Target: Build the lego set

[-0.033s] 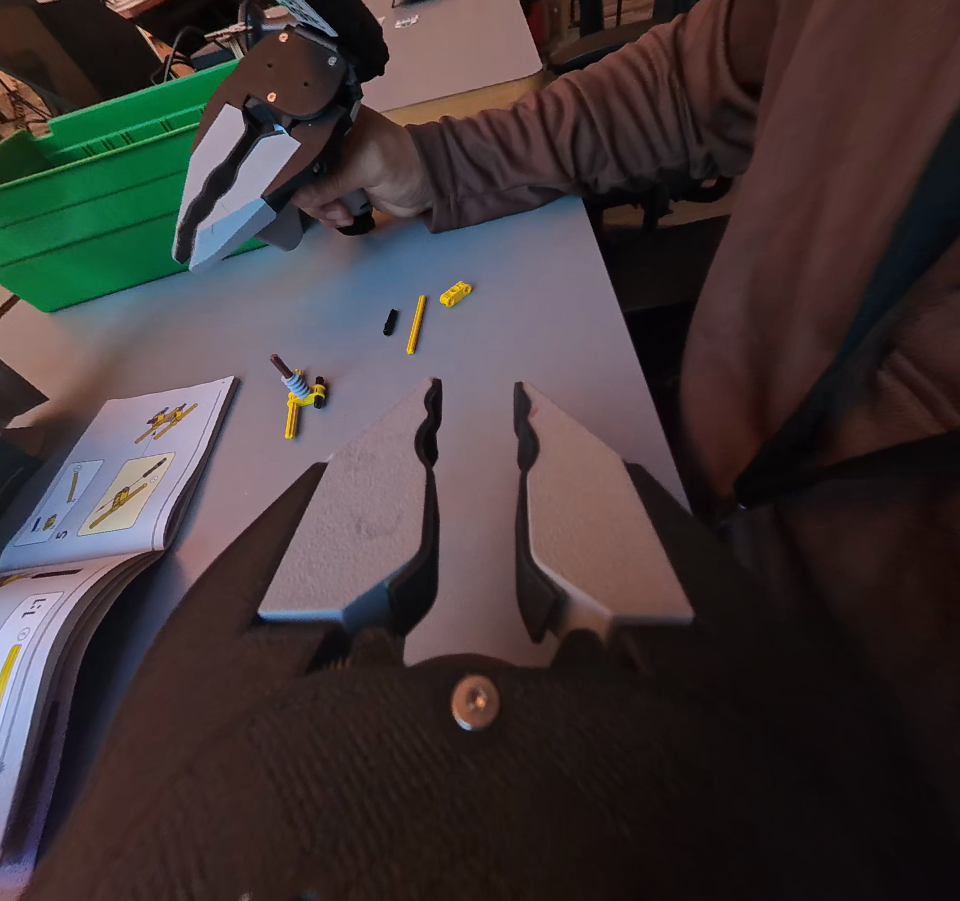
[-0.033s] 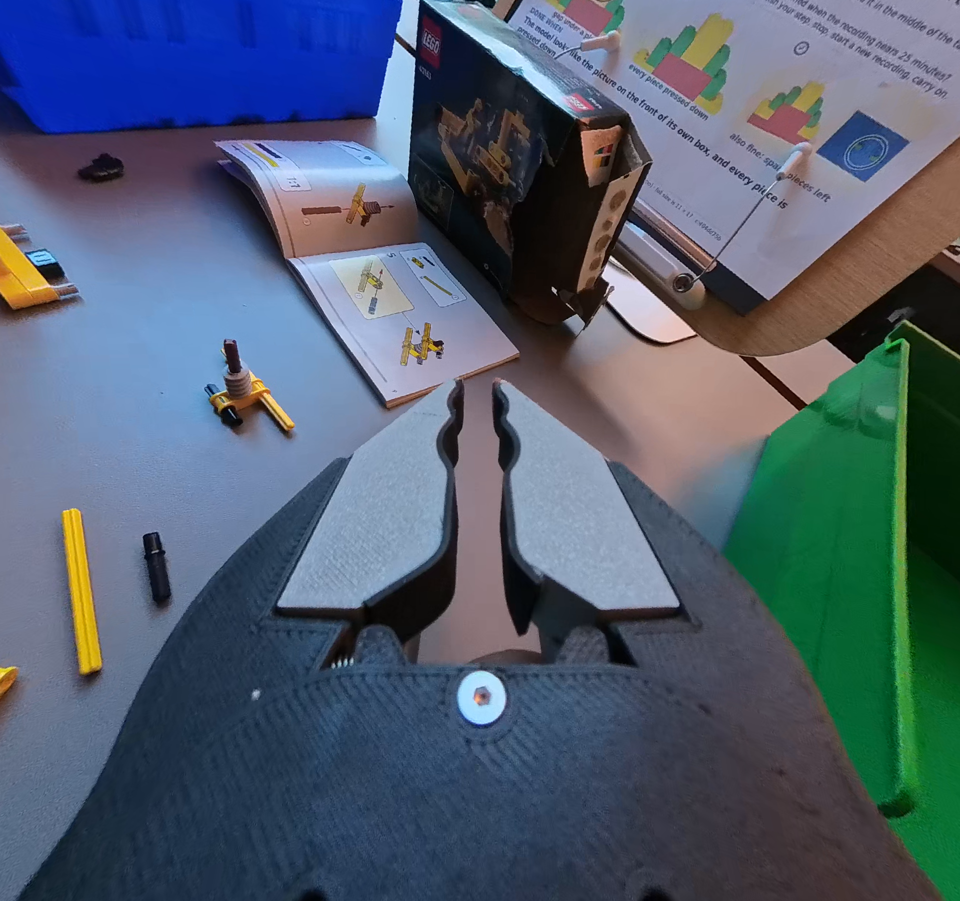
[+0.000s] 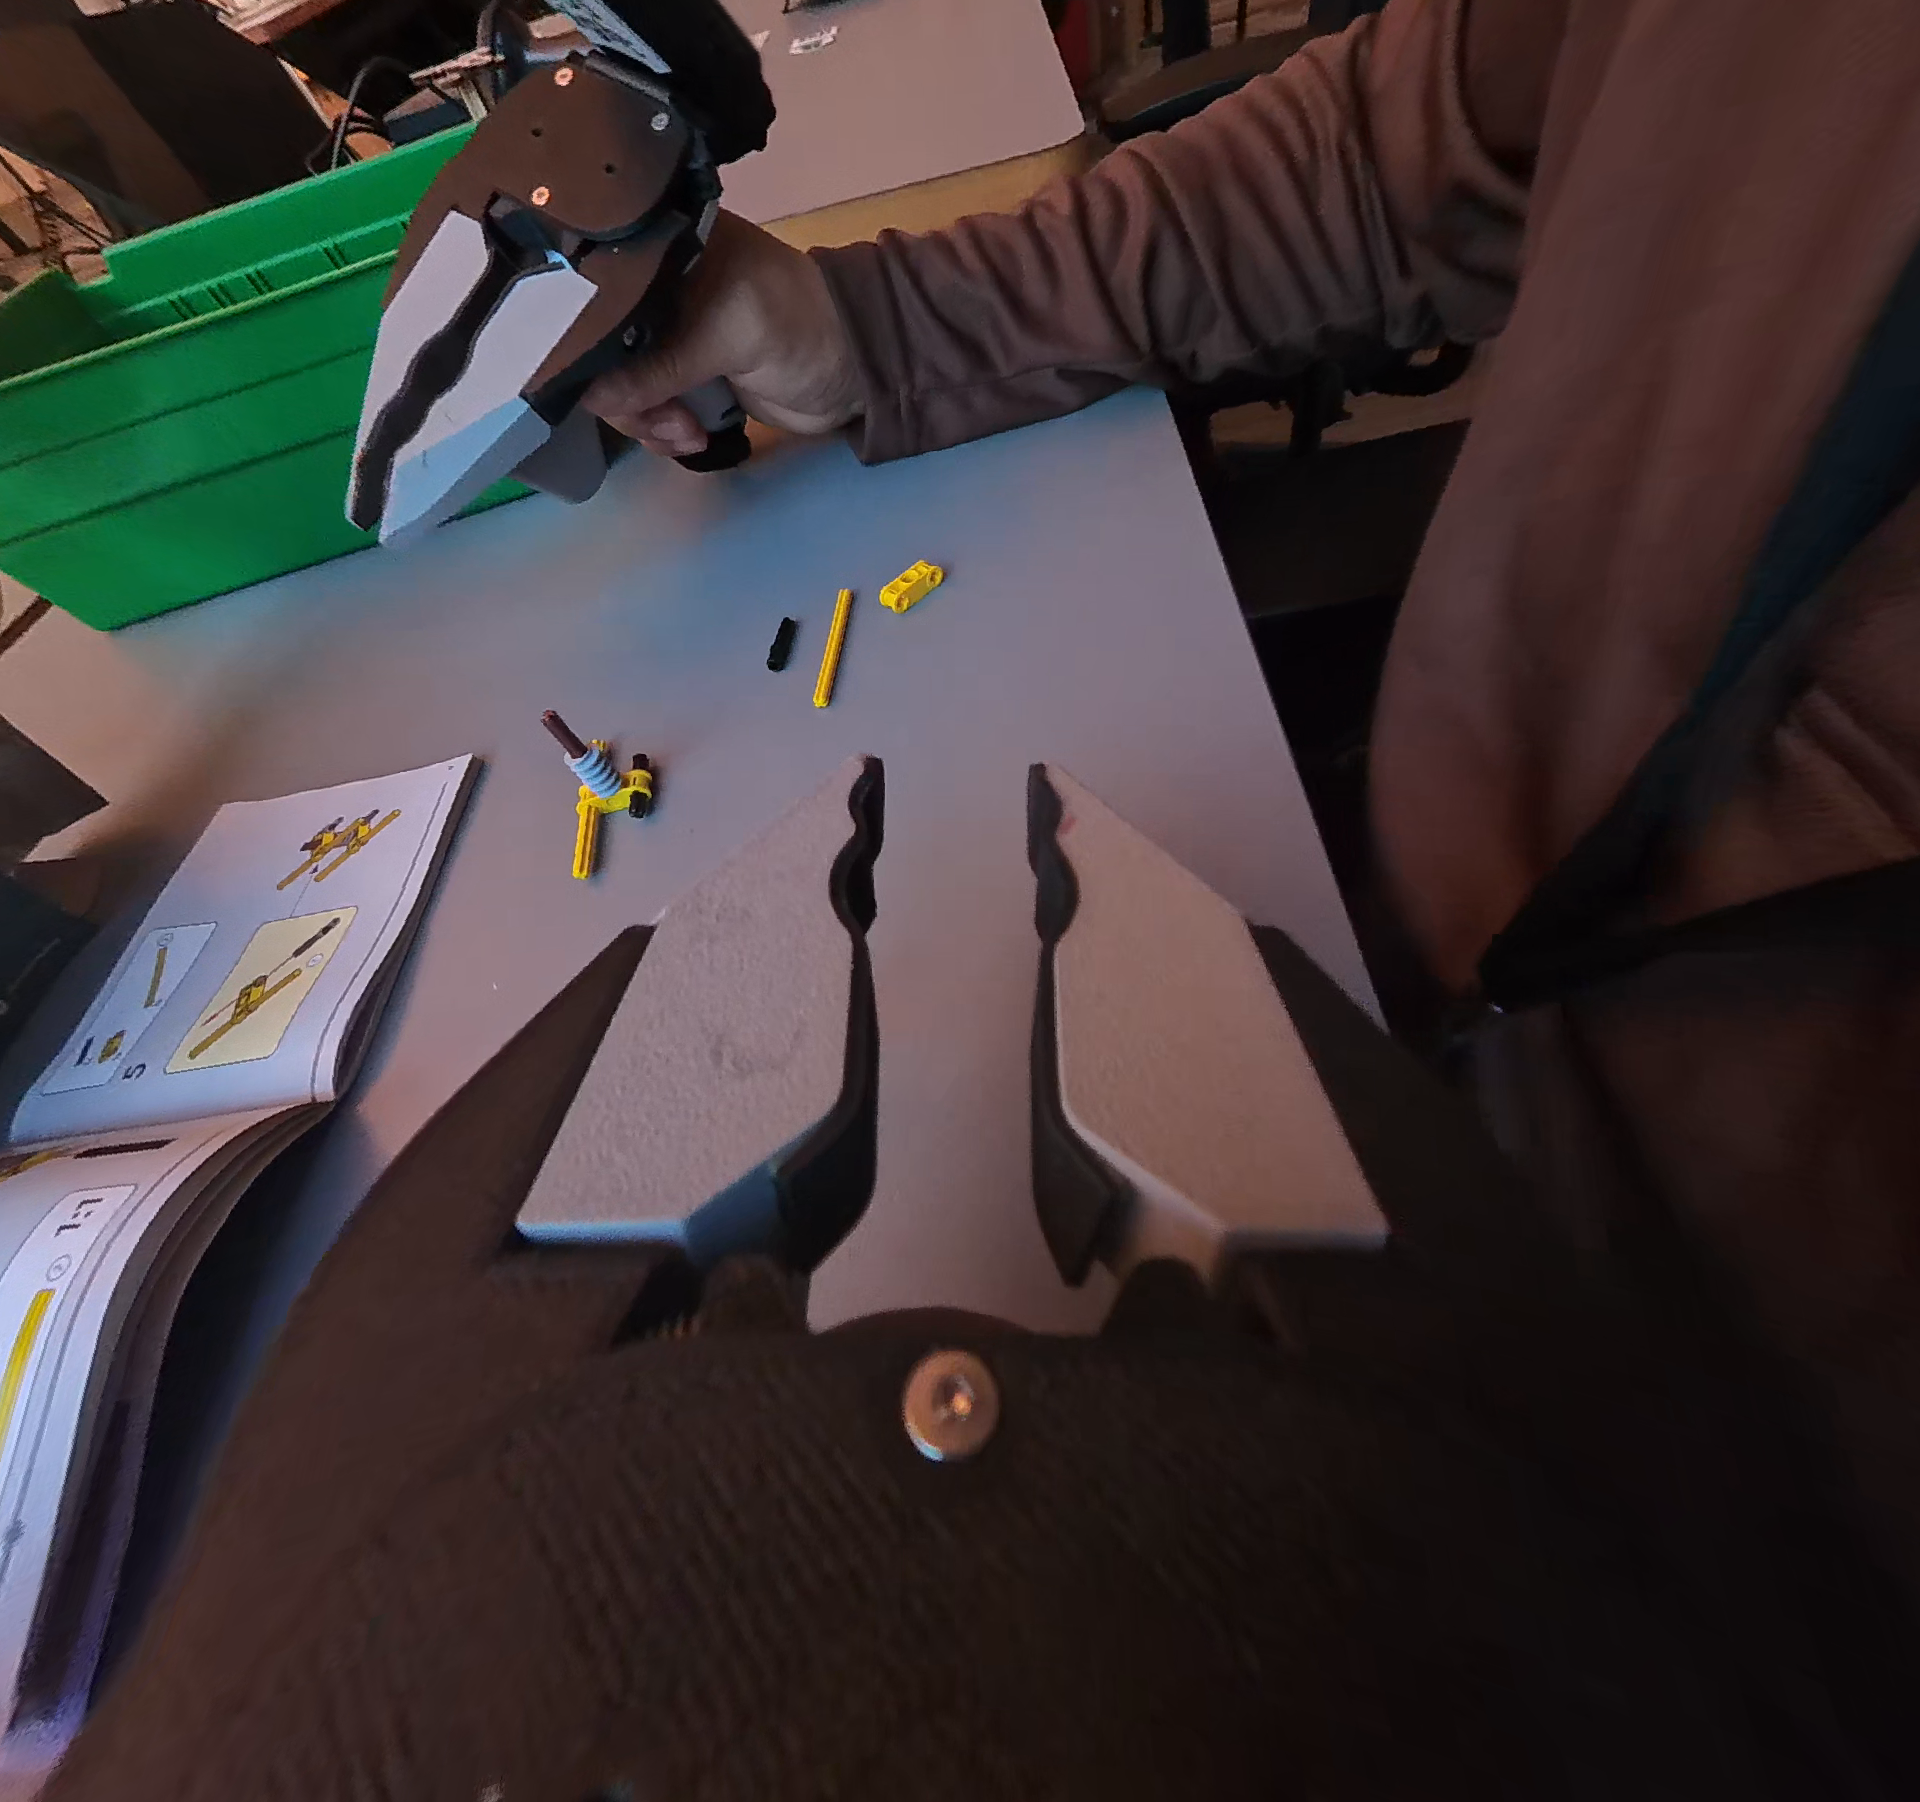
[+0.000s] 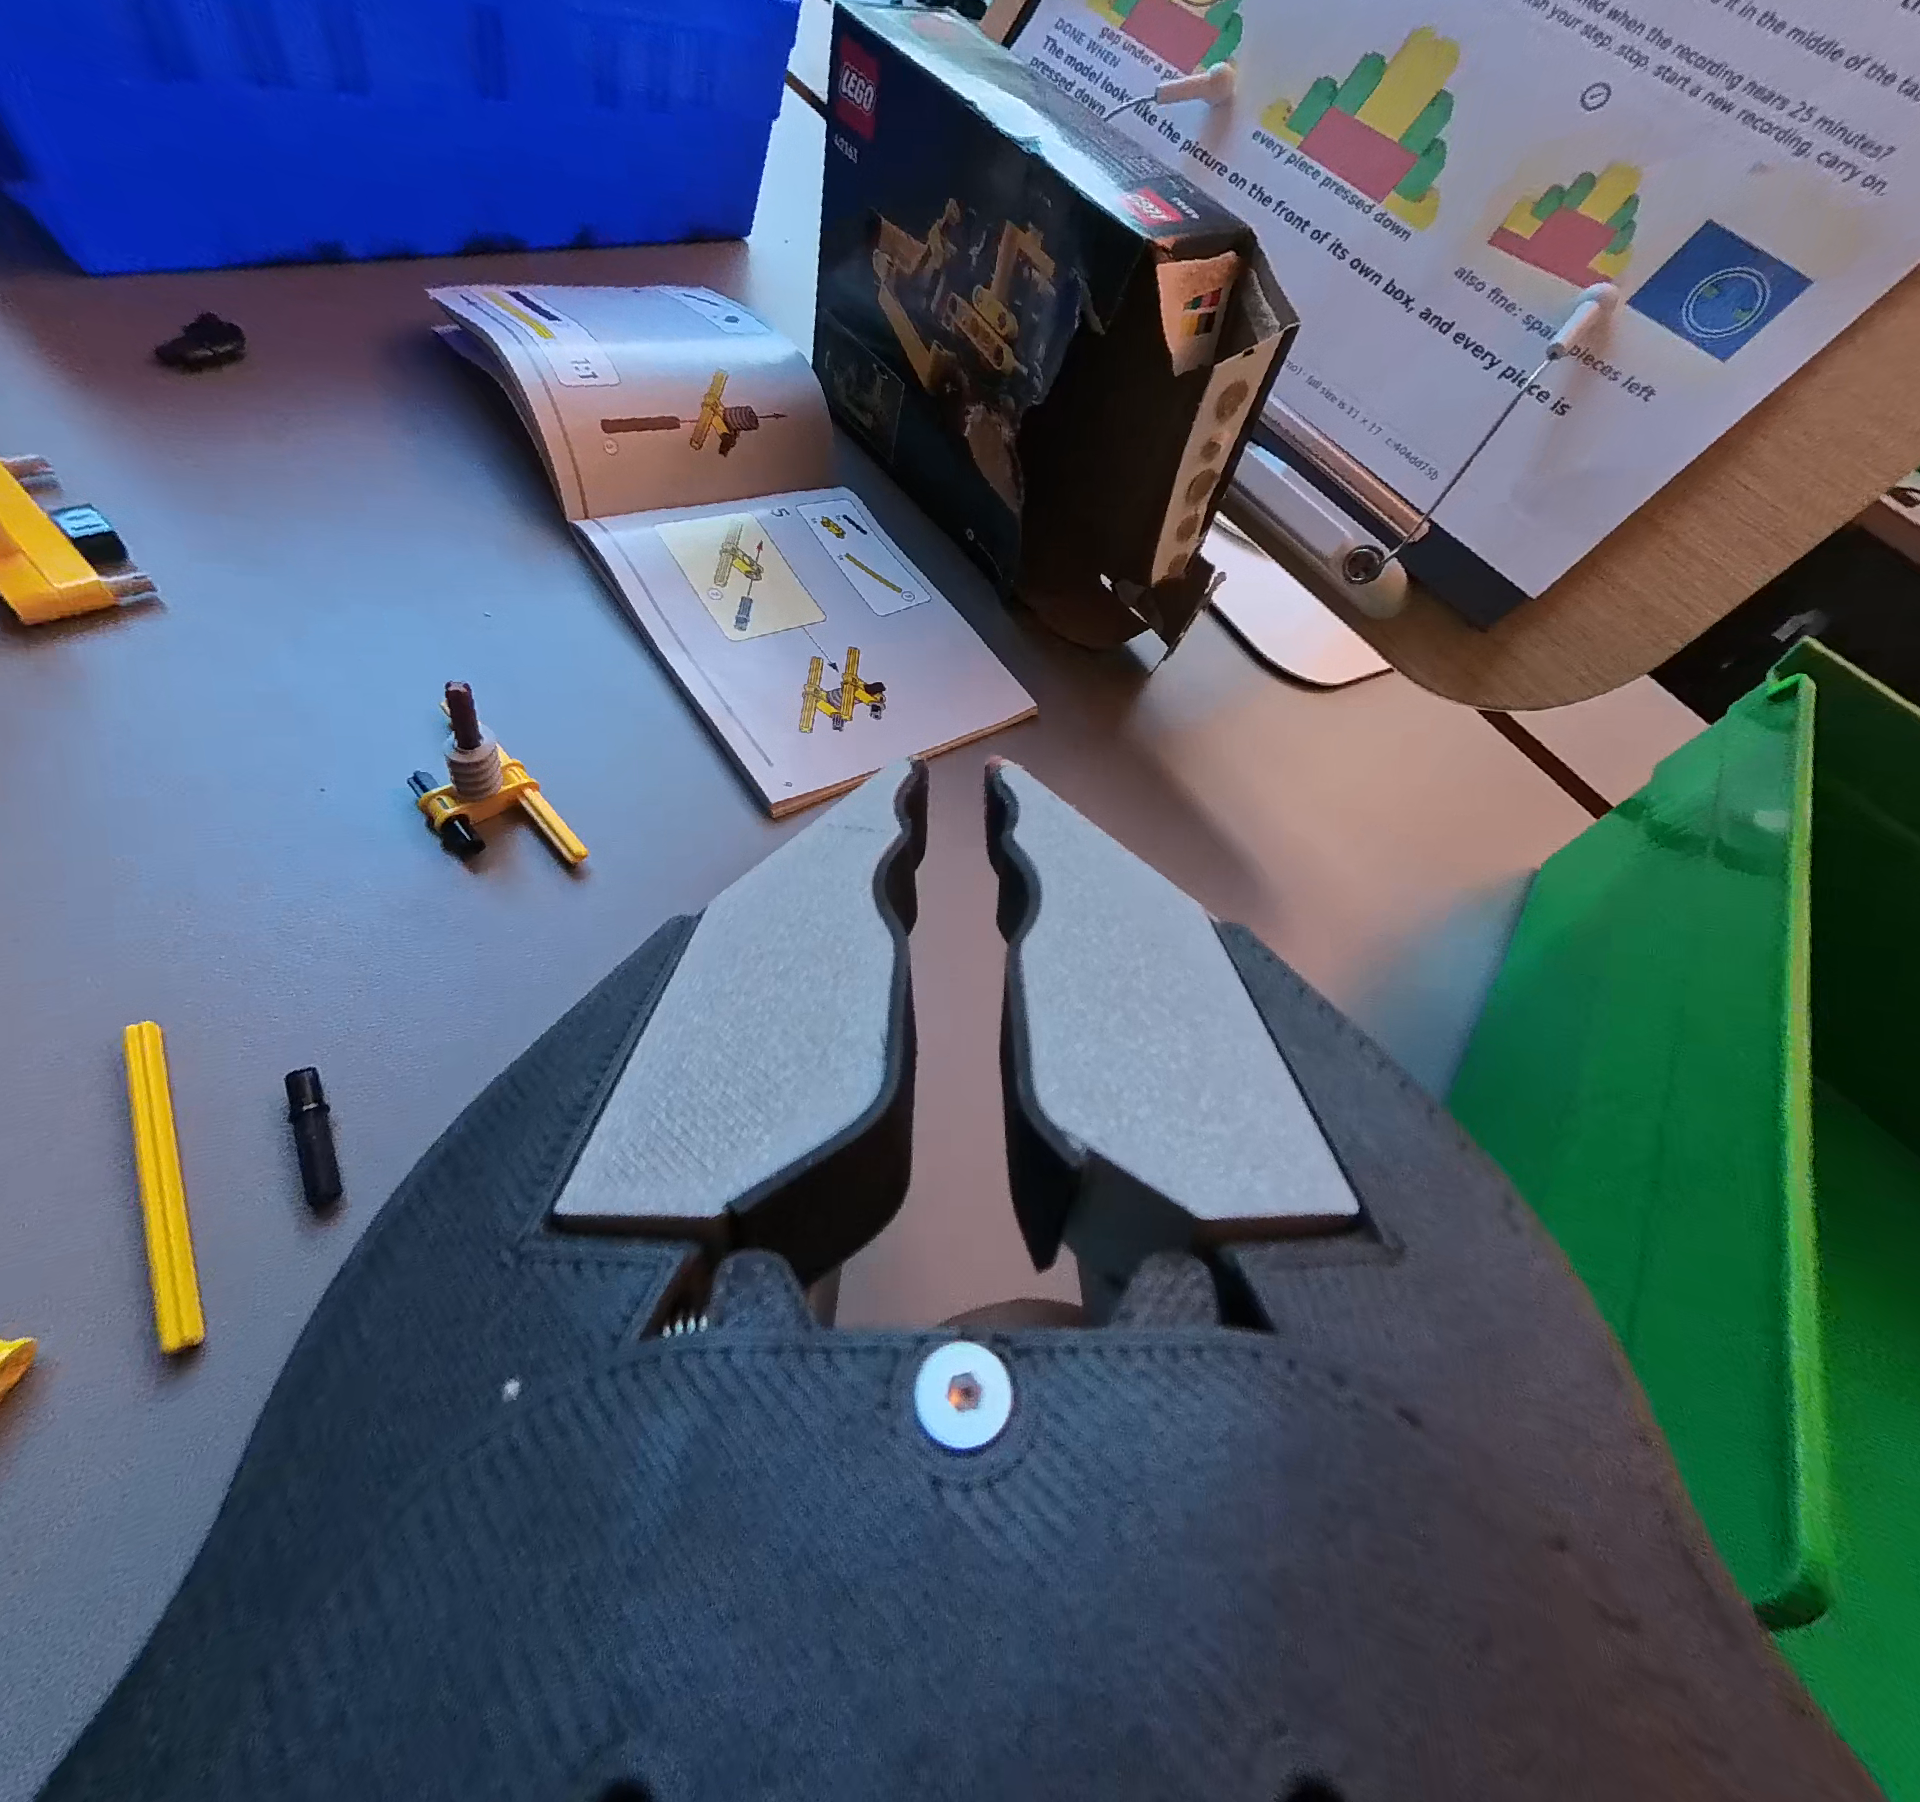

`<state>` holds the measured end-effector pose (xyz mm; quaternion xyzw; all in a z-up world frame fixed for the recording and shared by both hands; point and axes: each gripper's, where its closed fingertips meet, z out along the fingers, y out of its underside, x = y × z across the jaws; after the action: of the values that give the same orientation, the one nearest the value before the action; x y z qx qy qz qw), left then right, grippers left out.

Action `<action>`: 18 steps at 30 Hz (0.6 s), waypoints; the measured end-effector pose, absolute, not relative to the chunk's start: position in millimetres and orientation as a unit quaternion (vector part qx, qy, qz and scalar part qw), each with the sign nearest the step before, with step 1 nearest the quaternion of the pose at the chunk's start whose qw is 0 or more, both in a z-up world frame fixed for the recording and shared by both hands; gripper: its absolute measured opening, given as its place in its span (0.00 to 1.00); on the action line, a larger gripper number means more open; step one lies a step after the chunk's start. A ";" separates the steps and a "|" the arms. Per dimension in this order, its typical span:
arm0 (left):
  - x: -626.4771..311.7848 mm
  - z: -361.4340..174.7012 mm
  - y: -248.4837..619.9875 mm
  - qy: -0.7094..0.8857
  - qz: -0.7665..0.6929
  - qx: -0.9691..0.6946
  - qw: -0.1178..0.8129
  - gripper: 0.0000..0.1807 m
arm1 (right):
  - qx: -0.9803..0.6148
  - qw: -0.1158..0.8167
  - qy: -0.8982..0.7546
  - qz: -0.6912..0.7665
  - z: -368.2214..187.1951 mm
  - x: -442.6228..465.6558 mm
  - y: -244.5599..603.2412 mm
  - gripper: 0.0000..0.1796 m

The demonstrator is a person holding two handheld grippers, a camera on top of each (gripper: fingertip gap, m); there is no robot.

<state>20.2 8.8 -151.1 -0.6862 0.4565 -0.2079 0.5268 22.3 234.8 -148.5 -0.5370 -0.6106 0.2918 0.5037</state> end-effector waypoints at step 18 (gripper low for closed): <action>23.5 -153.9 3.4 0.476 -0.185 -0.677 0.530 0.14 | -0.541 0.500 -0.603 0.305 -145.7 32.5 224.4 0.08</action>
<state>23.5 3.4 -153.9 -0.6767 0.4765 -0.1851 0.5299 32.5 224.4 -145.7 -0.5408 -0.6034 0.3051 0.5003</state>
